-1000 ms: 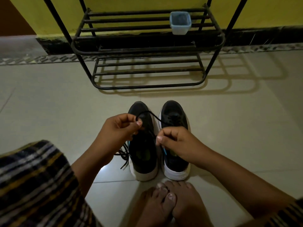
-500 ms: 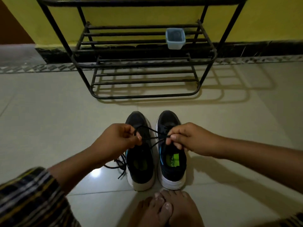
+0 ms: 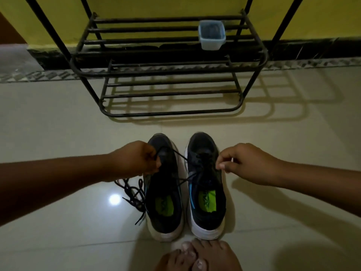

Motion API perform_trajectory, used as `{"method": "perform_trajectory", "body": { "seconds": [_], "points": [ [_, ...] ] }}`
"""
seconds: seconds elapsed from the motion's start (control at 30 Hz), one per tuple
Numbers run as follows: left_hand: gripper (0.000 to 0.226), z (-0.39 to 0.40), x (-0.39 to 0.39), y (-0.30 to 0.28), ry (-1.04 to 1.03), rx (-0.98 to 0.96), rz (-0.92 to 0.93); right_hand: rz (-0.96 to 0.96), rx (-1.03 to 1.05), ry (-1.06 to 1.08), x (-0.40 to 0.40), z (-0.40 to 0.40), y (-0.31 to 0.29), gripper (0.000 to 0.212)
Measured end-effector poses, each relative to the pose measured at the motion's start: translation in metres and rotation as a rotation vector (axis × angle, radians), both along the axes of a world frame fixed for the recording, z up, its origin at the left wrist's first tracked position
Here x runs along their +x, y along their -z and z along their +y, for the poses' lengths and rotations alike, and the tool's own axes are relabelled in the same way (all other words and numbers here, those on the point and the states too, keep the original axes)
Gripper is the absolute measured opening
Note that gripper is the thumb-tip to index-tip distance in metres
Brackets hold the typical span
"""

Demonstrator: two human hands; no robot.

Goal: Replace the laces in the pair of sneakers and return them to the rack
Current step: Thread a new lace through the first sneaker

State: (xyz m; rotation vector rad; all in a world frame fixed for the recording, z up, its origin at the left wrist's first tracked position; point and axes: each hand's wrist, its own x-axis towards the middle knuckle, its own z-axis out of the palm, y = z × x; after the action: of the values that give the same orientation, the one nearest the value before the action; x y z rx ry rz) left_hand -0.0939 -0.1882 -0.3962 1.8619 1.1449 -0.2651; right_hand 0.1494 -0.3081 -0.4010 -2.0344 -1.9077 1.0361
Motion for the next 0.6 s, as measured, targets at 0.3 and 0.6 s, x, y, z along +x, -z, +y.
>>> {"method": "perform_trajectory", "body": {
  "seconds": [0.3, 0.6],
  "points": [
    [0.009, -0.011, 0.031, -0.019, -0.265, -0.337, -0.311, 0.366, -0.074, -0.044, -0.038, 0.000, 0.007, 0.031],
    [0.006, 0.002, 0.014, -0.018, -0.209, -0.172, -0.271, 0.580, -0.109, 0.170, -0.018, 0.002, 0.006, 0.027]
  ]
}}
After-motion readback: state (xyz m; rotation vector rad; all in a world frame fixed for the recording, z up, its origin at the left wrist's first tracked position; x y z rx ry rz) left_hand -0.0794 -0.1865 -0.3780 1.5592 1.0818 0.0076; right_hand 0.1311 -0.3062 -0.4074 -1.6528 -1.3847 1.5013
